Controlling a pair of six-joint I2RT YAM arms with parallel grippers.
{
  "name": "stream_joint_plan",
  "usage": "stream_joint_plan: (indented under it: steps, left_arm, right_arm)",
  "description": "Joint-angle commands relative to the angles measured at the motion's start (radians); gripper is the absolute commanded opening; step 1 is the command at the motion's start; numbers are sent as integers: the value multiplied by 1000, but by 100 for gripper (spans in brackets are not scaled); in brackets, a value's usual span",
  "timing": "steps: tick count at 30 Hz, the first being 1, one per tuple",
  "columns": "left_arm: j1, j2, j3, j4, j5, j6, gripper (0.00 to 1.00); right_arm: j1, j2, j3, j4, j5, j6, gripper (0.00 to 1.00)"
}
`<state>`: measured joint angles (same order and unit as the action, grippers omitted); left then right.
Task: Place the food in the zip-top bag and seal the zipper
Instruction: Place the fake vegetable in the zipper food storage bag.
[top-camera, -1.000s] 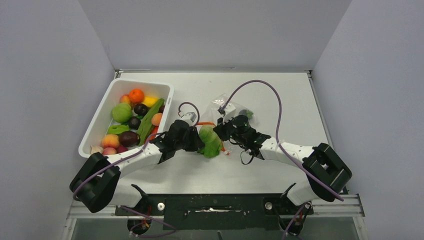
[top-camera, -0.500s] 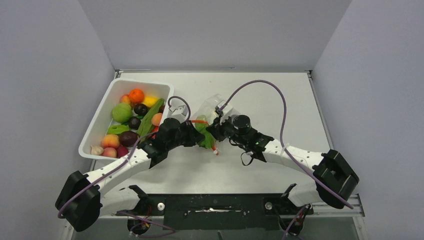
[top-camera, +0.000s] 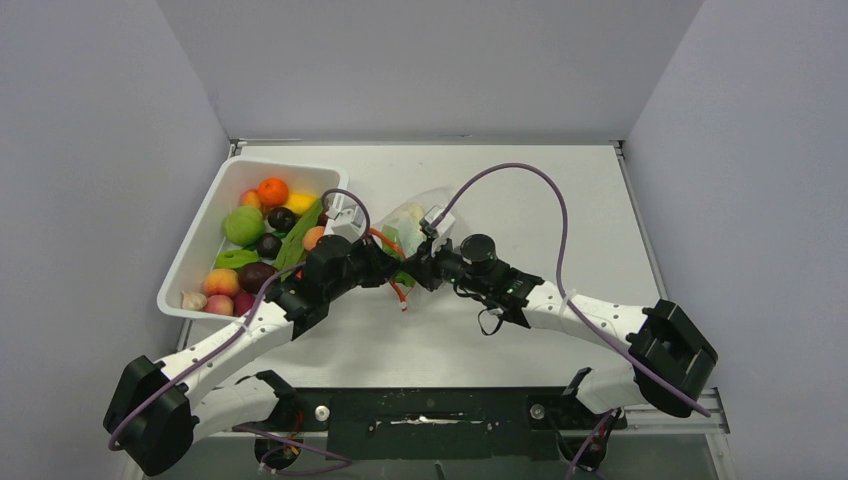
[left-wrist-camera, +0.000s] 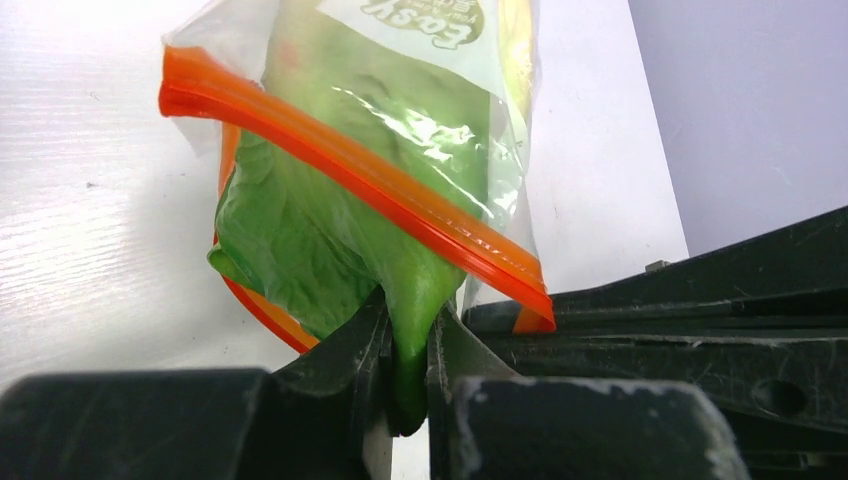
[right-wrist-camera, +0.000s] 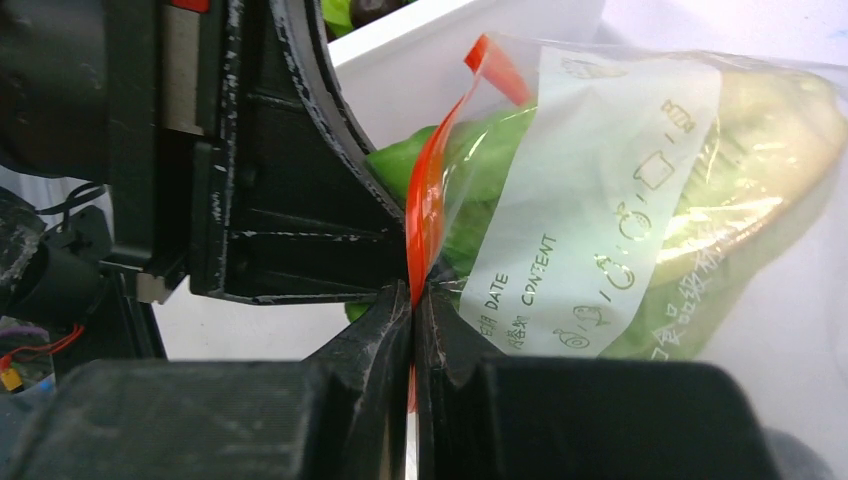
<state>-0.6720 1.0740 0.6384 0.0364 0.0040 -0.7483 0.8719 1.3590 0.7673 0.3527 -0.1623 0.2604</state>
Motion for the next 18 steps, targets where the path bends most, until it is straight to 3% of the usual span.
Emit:
stream_joint_plan:
  steps: [1, 8, 18]
  left_arm:
    - [5, -18, 23, 120, -31, 5, 0]
    - [9, 3, -14, 155, -57, 9, 0]
    - [8, 27, -60, 290, 21, 7, 0]
  right_arm:
    - [17, -44, 53, 94, -62, 19, 0]
    - [27, -44, 55, 124, -79, 36, 0]
    - [31, -7, 49, 177, -98, 70, 0]
